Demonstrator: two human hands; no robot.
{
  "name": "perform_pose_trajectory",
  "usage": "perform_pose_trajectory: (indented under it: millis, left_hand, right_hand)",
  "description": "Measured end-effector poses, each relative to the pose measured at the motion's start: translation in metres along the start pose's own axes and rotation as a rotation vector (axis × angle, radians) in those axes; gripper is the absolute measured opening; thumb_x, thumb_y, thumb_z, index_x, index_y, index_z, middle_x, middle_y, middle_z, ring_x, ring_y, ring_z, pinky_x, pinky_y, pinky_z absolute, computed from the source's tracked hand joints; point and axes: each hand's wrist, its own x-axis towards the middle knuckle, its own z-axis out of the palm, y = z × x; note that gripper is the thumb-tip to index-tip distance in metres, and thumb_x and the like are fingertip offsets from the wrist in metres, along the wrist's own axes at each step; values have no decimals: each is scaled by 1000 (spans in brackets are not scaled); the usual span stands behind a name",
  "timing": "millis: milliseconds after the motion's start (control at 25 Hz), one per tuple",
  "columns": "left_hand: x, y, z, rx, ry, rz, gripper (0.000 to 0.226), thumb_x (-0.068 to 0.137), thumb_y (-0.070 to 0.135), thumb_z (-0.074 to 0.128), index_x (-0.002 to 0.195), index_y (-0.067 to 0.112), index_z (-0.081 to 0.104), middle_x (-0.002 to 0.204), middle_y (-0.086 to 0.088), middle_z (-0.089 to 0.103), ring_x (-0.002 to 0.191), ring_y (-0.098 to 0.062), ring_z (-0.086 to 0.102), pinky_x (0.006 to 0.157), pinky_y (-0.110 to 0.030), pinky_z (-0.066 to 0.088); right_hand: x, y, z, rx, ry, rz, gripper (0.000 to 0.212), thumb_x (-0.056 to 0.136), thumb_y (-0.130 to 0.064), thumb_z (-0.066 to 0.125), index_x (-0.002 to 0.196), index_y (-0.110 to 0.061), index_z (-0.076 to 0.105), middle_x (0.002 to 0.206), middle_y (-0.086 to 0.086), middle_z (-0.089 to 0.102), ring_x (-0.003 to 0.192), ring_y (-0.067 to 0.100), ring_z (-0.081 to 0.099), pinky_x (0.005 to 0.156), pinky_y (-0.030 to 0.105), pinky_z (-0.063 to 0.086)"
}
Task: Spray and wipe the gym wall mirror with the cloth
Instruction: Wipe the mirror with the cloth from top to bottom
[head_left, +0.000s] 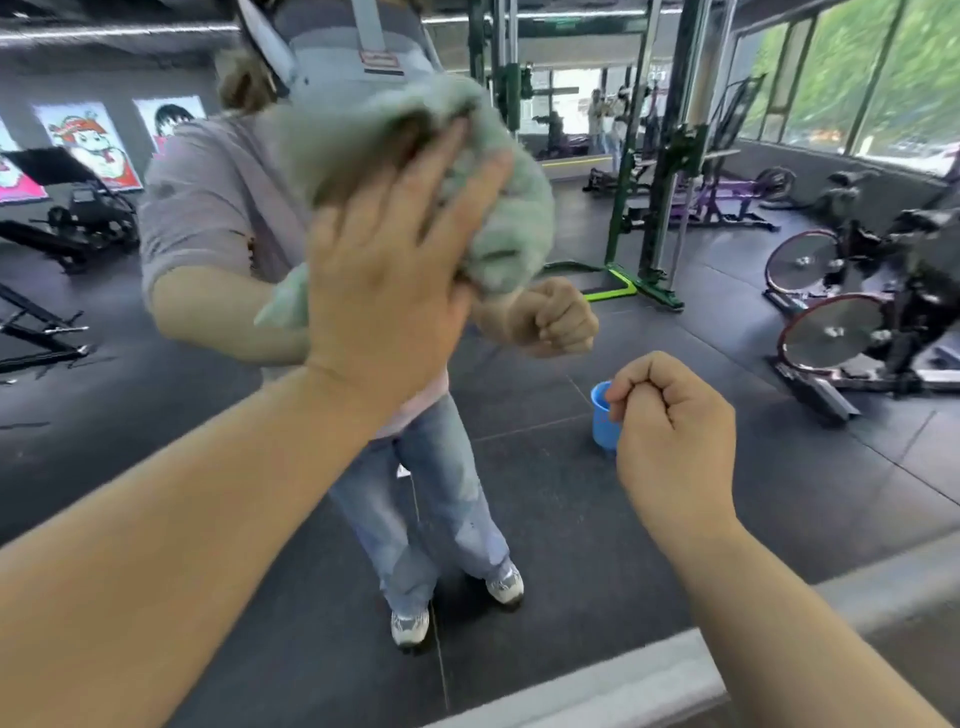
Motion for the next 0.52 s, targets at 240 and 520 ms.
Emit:
perform_pose_trajectory:
  millis: [240,520]
  left_hand:
    - [-128,39,32,-109,-482,405,39,86,21,58,123,29,57,123,2,66,110,-11,62,101,-33,40]
    - [-55,20,27,-38,-87,76,40,86,36,52,121,16,53,140,-10,53,115,-28,46,92,-41,34]
  right_hand:
    - [-14,20,-16,-59,46,64,35,79,8,40,59,-16,57,57,2,55,47,8,40,44,22,31]
    - [-9,38,-28,-12,7,132,36,80,10,39,60,-12,58,52,-5,54,45,8,39,43,18,33]
